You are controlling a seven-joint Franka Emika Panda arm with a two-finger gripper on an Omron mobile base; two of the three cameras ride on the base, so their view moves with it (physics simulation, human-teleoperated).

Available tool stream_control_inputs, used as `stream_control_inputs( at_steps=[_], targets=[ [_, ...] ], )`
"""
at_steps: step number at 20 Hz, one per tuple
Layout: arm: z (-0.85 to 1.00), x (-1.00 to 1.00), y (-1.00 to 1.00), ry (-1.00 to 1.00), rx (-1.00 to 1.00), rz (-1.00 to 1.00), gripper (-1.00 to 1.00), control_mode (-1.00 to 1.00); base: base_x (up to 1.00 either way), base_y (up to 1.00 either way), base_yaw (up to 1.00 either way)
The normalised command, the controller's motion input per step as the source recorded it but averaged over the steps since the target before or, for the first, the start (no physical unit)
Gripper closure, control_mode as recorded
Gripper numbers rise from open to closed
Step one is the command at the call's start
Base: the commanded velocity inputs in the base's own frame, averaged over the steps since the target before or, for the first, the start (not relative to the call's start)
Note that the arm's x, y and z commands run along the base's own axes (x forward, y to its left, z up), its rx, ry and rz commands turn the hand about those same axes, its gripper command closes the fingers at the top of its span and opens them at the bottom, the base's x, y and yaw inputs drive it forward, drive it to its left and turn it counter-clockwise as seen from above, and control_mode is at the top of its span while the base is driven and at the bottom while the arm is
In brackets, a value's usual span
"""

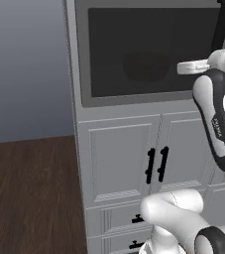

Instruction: Open the microwave, place the bowl with waffle inside the microwave, then close the microwave door and turn it on.

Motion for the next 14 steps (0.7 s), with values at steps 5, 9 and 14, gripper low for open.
stream_control_inputs(
  at_steps=[5,9,14],
  targets=[
    [-0.06,-0.32,-0.76,0.04,0.46,0.0,1.0,-1.0,0.0,0.0,0.0],
    [-0.1,-0.35,-0.88,0.24,0.58,-0.06,1.0,-1.0,0.0,0.0,0.0],
    [-0.23,-0.01,-0.88,0.38,0.62,-0.19,1.0,-1.0,0.0,0.0,0.0]
  ],
)
